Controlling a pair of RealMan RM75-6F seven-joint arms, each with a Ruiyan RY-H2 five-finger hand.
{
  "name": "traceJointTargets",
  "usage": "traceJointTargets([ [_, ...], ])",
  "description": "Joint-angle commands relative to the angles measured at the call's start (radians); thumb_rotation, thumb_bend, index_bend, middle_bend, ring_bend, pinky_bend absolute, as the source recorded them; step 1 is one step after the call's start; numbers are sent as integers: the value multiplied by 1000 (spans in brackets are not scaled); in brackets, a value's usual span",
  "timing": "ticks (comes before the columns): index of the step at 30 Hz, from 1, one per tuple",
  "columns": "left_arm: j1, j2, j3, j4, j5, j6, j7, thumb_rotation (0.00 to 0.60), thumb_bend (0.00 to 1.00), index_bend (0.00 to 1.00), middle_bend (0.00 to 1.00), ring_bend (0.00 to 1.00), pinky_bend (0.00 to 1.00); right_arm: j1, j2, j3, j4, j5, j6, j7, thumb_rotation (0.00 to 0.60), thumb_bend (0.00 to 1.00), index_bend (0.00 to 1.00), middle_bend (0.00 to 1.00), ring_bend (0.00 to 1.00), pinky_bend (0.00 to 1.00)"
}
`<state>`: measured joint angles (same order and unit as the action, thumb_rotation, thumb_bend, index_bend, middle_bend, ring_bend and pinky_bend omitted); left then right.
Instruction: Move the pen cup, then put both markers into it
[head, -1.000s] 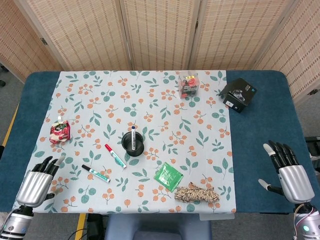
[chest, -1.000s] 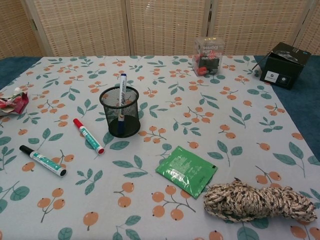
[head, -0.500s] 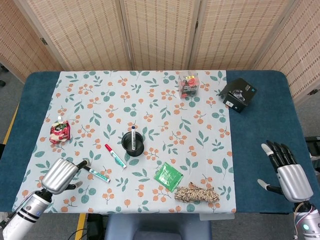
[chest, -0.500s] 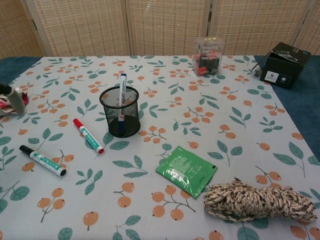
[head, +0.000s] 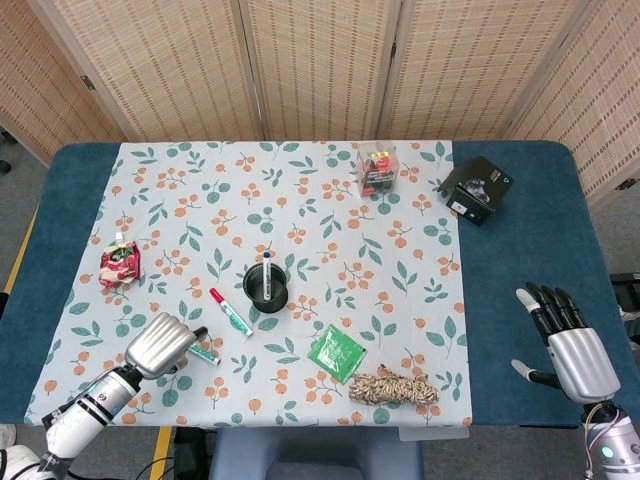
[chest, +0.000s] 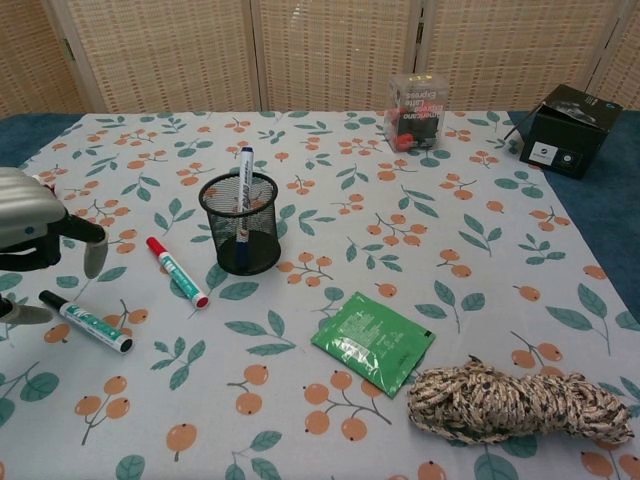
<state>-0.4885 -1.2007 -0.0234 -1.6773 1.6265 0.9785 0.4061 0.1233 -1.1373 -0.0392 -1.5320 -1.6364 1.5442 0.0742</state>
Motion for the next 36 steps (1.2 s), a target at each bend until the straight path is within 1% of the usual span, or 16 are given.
traceJointTargets([
  [1,-20,-13,5,14,-24,-33,20,600,254,490,1000,948,941,1,0,1,-1,-1,-8,-5,600,112,0,0,0,0],
  [8,-51,-23,10,16,-74,-83,38,600,297,511,1000,948,941,2,-1,5,-4,0,-28,-21,600,114,0,0,0,0],
  [15,-79,-38,12,29,-113,-118,36,600,299,513,1000,948,941,2,3,10,-7,1,-39,-21,600,115,0,0,0,0],
  [22,-105,-71,21,68,-154,-156,48,600,299,514,1000,948,941,-1,10,11,-8,-6,-39,-8,600,115,0,0,0,0],
  [36,-134,-97,35,96,-196,-169,63,600,300,549,1000,948,941,1,17,17,-8,-5,-57,3,600,115,0,0,0,0],
])
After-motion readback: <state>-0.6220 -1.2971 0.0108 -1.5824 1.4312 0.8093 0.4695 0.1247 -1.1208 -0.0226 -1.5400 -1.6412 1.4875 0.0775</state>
